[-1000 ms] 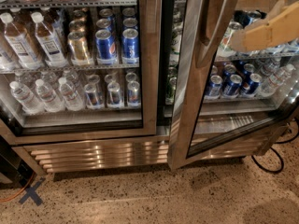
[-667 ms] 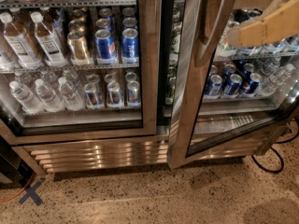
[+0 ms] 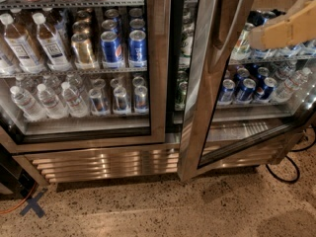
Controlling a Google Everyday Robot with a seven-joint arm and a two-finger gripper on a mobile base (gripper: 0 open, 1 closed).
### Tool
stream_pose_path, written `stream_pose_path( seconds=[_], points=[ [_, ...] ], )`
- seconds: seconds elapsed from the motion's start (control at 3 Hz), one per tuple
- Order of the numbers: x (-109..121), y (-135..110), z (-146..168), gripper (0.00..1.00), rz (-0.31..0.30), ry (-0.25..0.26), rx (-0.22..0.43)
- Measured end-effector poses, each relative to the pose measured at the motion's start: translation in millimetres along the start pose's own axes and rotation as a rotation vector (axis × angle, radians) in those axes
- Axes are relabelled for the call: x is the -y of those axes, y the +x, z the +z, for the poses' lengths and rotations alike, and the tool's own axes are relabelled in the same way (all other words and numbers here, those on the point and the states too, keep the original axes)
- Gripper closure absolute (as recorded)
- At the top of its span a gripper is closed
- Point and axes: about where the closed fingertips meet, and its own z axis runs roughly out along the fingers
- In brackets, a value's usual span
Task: Open right fridge door
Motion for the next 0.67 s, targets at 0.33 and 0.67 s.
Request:
stream_pose_path(
  seconds=[0.33, 0.67],
  points=[
    [1.1, 1.8, -4.2, 0.24, 0.000, 0.000, 0.000],
    [2.0, 3.2, -7.5, 0.42, 0.000, 0.000, 0.000]
  ],
)
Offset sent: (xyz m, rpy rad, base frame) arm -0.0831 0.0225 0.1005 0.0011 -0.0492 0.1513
